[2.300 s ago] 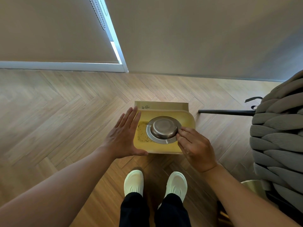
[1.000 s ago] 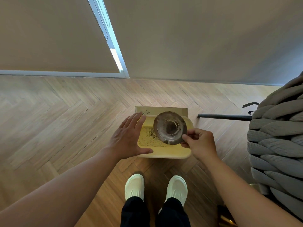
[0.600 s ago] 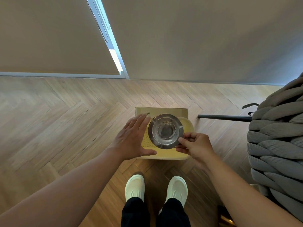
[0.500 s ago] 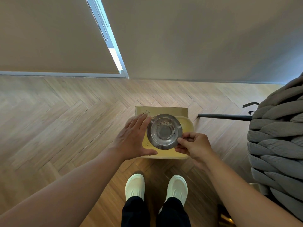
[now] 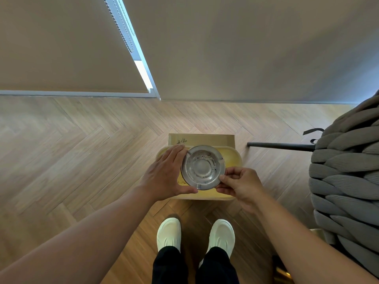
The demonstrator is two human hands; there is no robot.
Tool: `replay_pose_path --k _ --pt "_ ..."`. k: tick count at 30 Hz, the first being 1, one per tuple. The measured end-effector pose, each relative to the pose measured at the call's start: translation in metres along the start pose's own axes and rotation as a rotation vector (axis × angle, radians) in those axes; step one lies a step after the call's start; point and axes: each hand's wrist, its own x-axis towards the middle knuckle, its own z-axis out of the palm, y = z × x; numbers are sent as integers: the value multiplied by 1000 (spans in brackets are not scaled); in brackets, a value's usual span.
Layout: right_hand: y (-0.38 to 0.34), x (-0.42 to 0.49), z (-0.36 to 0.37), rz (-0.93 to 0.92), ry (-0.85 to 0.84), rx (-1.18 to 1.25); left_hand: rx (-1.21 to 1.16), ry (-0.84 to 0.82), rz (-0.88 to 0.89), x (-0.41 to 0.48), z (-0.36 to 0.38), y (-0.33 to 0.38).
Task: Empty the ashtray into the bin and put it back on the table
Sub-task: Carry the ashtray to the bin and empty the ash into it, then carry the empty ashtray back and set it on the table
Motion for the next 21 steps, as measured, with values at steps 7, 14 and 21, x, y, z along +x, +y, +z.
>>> replay_pose_path --k 7,14,21 --pt "0 -3 0 -85 -28 -126 9 2 20 -4 -1 3" --pt "-6 0 -4 -268 -130 -473 -18 17 32 -8 -8 4" --pt "-9 -3 -4 -537 -125 -963 -57 31 42 -13 -7 2"
